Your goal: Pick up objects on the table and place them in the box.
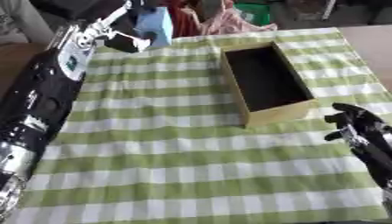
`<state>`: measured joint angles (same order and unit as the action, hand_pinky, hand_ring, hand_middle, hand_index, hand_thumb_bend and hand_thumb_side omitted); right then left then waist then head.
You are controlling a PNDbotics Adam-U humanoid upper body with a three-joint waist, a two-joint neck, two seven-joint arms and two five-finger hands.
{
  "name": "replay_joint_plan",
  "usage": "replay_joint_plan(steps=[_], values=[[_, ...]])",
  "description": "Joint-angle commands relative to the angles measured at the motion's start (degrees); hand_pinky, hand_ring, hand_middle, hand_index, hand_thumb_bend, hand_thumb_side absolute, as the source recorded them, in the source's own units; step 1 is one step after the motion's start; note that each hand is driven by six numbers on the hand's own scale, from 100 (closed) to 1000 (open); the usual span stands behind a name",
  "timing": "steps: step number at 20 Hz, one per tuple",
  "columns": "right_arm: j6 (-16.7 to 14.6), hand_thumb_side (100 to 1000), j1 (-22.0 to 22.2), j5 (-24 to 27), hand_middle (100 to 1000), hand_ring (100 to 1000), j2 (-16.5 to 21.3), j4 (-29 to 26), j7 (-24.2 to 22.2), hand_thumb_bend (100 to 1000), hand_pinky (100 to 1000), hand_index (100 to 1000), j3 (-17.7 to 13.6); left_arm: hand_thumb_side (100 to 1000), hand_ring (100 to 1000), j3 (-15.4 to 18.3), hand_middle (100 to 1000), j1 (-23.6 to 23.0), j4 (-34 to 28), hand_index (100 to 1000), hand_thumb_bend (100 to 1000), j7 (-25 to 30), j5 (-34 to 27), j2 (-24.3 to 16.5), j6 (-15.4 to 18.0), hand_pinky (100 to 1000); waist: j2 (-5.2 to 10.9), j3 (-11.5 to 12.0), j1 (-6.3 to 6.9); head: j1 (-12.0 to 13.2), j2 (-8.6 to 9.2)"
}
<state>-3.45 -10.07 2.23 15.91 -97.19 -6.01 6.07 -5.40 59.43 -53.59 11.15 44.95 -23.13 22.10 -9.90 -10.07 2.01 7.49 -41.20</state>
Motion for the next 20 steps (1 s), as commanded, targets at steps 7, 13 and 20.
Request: replay_joint_plan(steps=[7,13,20], values=[[0.1,519,-1.7,0.7,611,803,0.2,-1.3,-1.3,100,571,837,1.1,187,529,-5.2,464,2.0,-4.6,726,100,2.0,-1.2,6.5,3.9,672,0.64,-1.4,-0.39,0.6,0.86],[0.2,518,-3.0,1.1,611,803,-0.3,-1.2,-3.0,100,571,837,2.7,178,536,-7.4,470,1.2,-4.7,726,100,1.4,0.4,11.0,6.8,675,0.20,-3.1,-0.50,1.3,1.30],[0.4,522,-3.7,1.3,611,803,-0.6,-1.2,-3.9,100,571,837,3.5,184,570,-9.7,520,-0.2,-3.7,742,100,2.3,4.1,13.6,10.4,689,-0.07,-3.9,-0.34,1.3,1.58]])
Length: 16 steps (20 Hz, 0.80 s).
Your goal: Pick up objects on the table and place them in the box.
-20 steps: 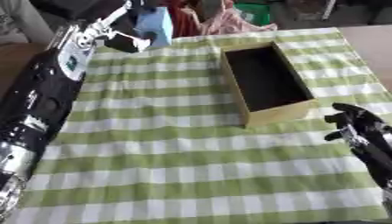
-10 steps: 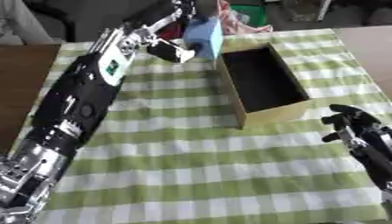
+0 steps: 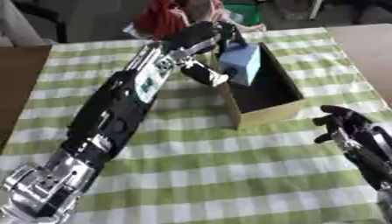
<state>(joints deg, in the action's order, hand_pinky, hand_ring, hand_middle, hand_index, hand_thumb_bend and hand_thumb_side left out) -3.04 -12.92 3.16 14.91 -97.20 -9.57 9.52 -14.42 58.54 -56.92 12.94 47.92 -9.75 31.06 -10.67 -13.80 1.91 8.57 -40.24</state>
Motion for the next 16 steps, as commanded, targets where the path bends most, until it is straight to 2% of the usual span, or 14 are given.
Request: replay_joint_plan(steps=[1,2,3,5,6,7,12,16], values=[[0.0,522,-0.8,0.3,611,803,0.4,-1.2,-0.4,100,571,837,0.1,187,590,-0.9,549,0.5,-0.2,761,128,0.9,1.5,0.4,2.0,699,0.69,-0.2,-0.22,0.2,0.64],[0.0,521,-0.9,0.3,611,803,0.4,-1.2,-0.4,100,571,837,0.1,188,607,-1.2,576,0.3,0.0,772,151,1.6,1.7,0.5,2.7,707,0.67,-0.1,-0.20,0.2,0.67],[0.0,522,-0.9,0.3,611,803,0.4,-1.2,-0.4,100,571,837,0.1,190,653,-1.4,630,0.2,0.2,795,220,2.4,1.9,0.5,3.2,722,0.67,-0.1,-0.18,0.2,0.67],[0.0,522,-0.8,0.3,611,803,0.5,-1.2,-0.3,100,571,837,0.1,192,706,-1.4,701,0.0,0.5,821,264,3.9,2.0,0.3,3.9,735,0.68,0.0,-0.16,0.1,0.69],[0.0,522,-0.7,0.2,611,803,0.5,-1.2,-0.3,100,571,836,0.0,210,721,-1.2,728,0.0,0.5,833,282,4.4,1.9,0.2,4.0,739,0.69,0.1,-0.17,0.0,0.74],[0.0,522,-0.7,0.2,611,803,0.5,-1.2,-0.2,100,570,836,0.0,264,742,-1.1,756,-0.1,0.5,846,294,4.8,1.6,0.1,4.0,749,0.70,0.2,-0.18,0.0,0.77],[0.0,522,-0.6,0.2,611,803,0.5,-1.2,-0.1,100,570,836,-0.1,388,783,-0.4,824,-0.2,-0.2,881,308,4.5,-1.4,-0.5,3.2,781,0.65,0.5,-0.29,-0.1,0.84],[0.0,522,-0.5,0.1,611,803,0.5,-1.2,0.0,100,570,836,-0.2,381,785,-0.1,825,0.1,-1.9,883,280,4.2,-4.6,-1.5,2.0,783,0.63,0.8,-0.44,-0.2,0.88]])
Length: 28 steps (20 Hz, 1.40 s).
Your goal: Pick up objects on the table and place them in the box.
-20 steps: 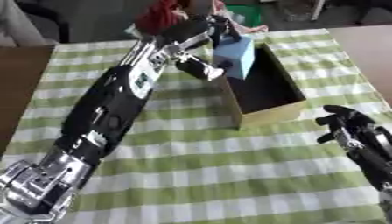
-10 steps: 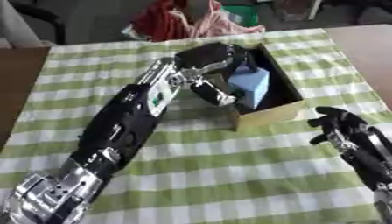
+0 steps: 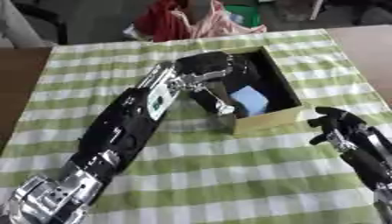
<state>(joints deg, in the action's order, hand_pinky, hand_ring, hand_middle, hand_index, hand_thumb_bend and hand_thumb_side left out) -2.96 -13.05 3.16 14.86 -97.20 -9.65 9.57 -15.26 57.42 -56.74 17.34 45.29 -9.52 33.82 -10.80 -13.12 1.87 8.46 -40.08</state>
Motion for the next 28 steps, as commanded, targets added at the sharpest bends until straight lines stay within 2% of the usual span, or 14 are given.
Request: replay_joint_plan(steps=[1,6,8,11,13,14,17,18,19,22,28], values=[[-0.1,522,-0.3,0.1,611,803,0.6,-1.2,0.2,100,570,836,-0.3,364,776,0.8,811,1.3,-2.6,880,269,-0.2,-2.8,-2.0,-1.1,779,0.78,0.2,-0.43,-0.1,0.72],[-0.2,520,0.2,-0.1,611,803,0.9,-1.1,0.6,100,570,836,-0.8,171,757,1.5,782,1.2,-7.0,872,156,-0.5,-6.9,-5.5,-3.3,770,1.06,1.4,-0.42,-0.8,0.55],[-0.2,520,0.4,-0.2,611,803,1.1,-1.2,0.9,100,570,836,-1.0,164,756,1.9,780,0.2,-9.4,873,115,-1.2,-8.3,-7.7,-4.5,769,1.13,2.0,-0.38,-1.2,0.47],[-0.2,519,0.7,-0.4,611,803,1.3,-1.2,1.2,100,570,836,-1.4,164,755,2.4,775,-1.4,-12.8,874,100,-1.9,-11.1,-10.6,-6.5,767,1.24,2.9,-0.38,-1.6,0.33],[-0.3,519,1.0,-0.4,611,803,1.6,-1.3,1.7,100,570,836,-1.9,184,751,4.3,766,-3.7,-15.3,874,100,-3.2,-13.0,-13.0,-8.2,763,1.29,4.0,-0.49,-2.4,0.31],[-0.3,519,1.1,-0.4,611,803,1.6,-1.3,1.8,100,570,836,-2.0,214,747,5.4,757,-5.4,-17.1,875,100,-4.1,-15.7,-14.7,-9.4,759,1.32,4.4,-0.51,-2.6,0.29],[-0.4,518,1.4,-0.5,611,803,1.9,-1.5,2.2,100,570,836,-2.3,265,747,8.6,752,-10.5,-24.1,878,100,-5.5,-27.8,-19.2,-15.5,757,1.44,5.5,-0.58,-3.0,0.16],[-0.4,518,1.5,-0.5,611,803,1.9,-1.5,2.4,100,570,836,-2.4,325,745,10.0,745,-12.4,-26.3,880,100,-6.0,-31.1,-20.1,-17.6,754,1.47,5.9,-0.59,-3.2,0.13],[-0.4,518,1.7,-0.5,611,803,2.0,-1.6,2.5,100,570,836,-2.6,332,744,11.2,744,-14.2,-28.5,881,100,-6.5,-34.0,-20.7,-19.6,753,1.51,6.1,-0.57,-3.2,0.11],[-0.4,518,1.9,-0.6,611,803,2.1,-1.7,3.1,100,569,837,-3.0,453,744,15.0,737,-19.8,-33.9,892,100,-8.0,-40.3,-20.5,-24.8,751,1.33,7.1,-0.61,-3.4,0.04],[-0.5,516,2.1,-0.5,610,802,2.2,-2.0,3.8,100,569,837,-3.5,535,745,20.0,731,-28.2,-40.4,901,100,-9.4,-47.4,-18.1,-31.1,752,1.13,7.9,-0.76,-3.5,-0.34]])
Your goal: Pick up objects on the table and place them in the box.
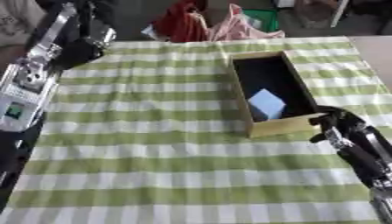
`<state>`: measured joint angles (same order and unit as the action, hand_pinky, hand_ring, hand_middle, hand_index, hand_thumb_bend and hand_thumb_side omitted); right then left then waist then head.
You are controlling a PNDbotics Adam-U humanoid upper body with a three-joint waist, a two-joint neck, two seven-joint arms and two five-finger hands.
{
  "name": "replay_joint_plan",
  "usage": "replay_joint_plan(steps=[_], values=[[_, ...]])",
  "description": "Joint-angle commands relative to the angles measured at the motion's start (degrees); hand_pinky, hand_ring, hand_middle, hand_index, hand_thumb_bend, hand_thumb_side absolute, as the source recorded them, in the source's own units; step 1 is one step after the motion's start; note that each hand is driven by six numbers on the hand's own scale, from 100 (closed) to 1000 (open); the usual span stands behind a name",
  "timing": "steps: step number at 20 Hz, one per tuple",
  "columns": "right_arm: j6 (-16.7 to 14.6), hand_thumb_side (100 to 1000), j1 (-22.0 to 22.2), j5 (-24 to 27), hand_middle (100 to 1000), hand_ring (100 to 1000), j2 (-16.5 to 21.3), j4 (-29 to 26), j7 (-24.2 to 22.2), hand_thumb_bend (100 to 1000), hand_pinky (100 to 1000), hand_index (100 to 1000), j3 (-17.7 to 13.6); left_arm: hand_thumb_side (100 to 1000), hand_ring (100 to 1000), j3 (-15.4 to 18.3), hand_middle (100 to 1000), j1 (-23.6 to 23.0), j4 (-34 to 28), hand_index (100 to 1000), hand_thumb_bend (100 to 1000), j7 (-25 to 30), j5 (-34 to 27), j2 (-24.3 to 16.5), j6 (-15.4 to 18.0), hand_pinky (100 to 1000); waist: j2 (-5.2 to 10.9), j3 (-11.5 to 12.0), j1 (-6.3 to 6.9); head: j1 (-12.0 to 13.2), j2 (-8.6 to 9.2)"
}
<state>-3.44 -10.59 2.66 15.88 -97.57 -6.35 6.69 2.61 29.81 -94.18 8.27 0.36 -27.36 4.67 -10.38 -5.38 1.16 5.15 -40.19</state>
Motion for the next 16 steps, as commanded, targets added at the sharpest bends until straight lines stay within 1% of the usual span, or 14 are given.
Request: replay_joint_plan(steps=[1,4,8,16], values=[[0.0,516,-0.4,0.1,610,802,1.2,-1.6,0.7,100,568,837,-0.7,545,744,2.5,730,-1.7,-3.6,902,100,-0.2,-3.3,0.1,-2.6,751,0.73,0.3,-0.02,-0.2,-0.28],[0.0,516,-0.3,0.2,609,802,1.1,-1.7,1.0,100,568,837,-0.9,578,743,3.6,724,-4.0,-4.8,903,100,-0.2,-5.3,1.1,-3.8,747,0.79,0.6,0.05,-0.2,-0.53],[0.0,515,-0.1,0.3,608,801,1.1,-1.8,1.4,100,567,836,-1.1,610,742,4.1,721,-6.5,-5.4,906,100,0.3,-7.2,2.3,-5.0,746,1.01,0.9,0.16,-0.1,-0.90],[0.0,518,0.1,0.6,608,801,1.0,-2.0,1.6,100,567,836,-1.1,666,738,4.7,708,-9.1,-3.9,902,100,0.9,-9.2,3.9,-6.3,739,1.00,1.3,0.00,-0.3,-1.31]])
